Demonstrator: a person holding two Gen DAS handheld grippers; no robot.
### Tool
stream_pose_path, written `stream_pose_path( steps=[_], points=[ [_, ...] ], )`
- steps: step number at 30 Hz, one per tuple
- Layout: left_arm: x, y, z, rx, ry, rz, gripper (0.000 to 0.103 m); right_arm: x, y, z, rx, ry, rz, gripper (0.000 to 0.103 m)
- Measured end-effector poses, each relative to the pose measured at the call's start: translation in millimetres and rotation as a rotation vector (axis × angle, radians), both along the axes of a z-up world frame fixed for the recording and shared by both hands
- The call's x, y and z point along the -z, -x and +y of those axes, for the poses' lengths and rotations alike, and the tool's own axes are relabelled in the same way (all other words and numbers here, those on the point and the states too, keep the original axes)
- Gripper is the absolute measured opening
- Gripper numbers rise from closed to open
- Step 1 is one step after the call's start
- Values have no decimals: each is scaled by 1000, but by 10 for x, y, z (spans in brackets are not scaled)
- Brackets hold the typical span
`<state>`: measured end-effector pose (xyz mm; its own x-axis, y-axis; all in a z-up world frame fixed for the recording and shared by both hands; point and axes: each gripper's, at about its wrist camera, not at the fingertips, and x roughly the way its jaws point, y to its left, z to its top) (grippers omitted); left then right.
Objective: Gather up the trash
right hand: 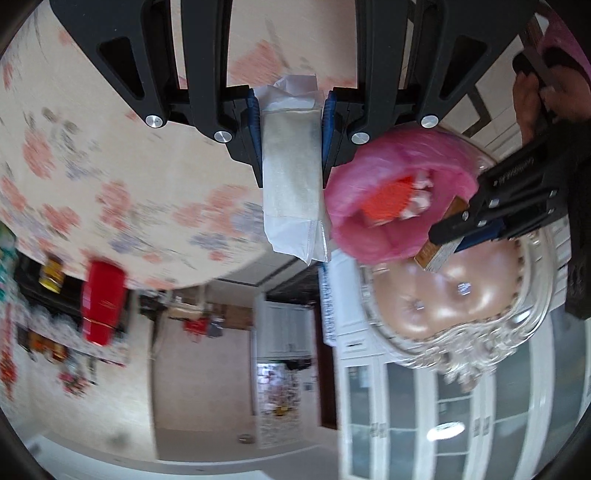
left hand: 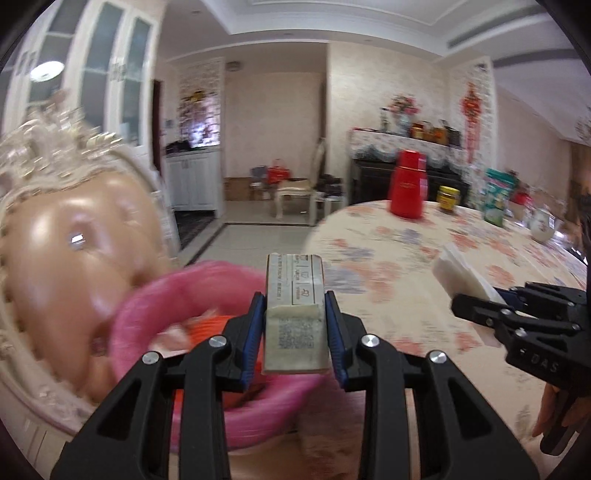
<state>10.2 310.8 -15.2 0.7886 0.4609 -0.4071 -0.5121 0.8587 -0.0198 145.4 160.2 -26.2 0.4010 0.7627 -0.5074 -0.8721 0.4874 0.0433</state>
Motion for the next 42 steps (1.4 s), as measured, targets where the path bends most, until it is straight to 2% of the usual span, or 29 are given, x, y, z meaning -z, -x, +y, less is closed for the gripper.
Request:
stream_pose_path(
  steps=[4,7,15,19,20,21,22,23,26,30,33,35,38,42],
  points=[
    [-35,267,379,-81,26,-9,32,-29,138,268,-77,0,-1,27],
    [-67,345,595,-95,48,-14,32,-96,137,487,-114,-13,33,27],
    [-103,118,1134,-129,114,-27,32,-92,31,1093,-192,-52,125,30],
    [-47,5,1249,-150,97,8,32,-27,2,1298,-194,-41,109,36],
    [-32,-10,1287,-160,99,14,34,5,-14,1357,-195,-34,112,44],
    [-2,-20,1337,-186,99,23,39,37,-26,1398,-200,-28,111,49],
    [16,-13,1364,-207,100,27,54,63,-34,1440,-199,-21,105,59],
    [24,14,1385,-228,101,21,63,88,-48,1459,-196,-18,100,68],
    [25,138,1408,-258,97,-5,75,139,-126,1406,-198,-35,136,68],
    [-15,272,1319,-272,32,-16,96,106,-151,1237,-183,-63,137,68],
    [-94,385,1173,-301,-16,-69,98,18,-136,1051,-155,-80,118,68],
    [-133,444,1110,-306,-15,-100,98,-51,-144,927,-115,-75,114,71],
    [-241,456,1001,-293,-22,-92,98,-162,-157,744,-67,-71,120,74],
    [-372,504,706,-297,-113,-103,99,-264,-101,472,-52,-102,106,79]
  ],
)
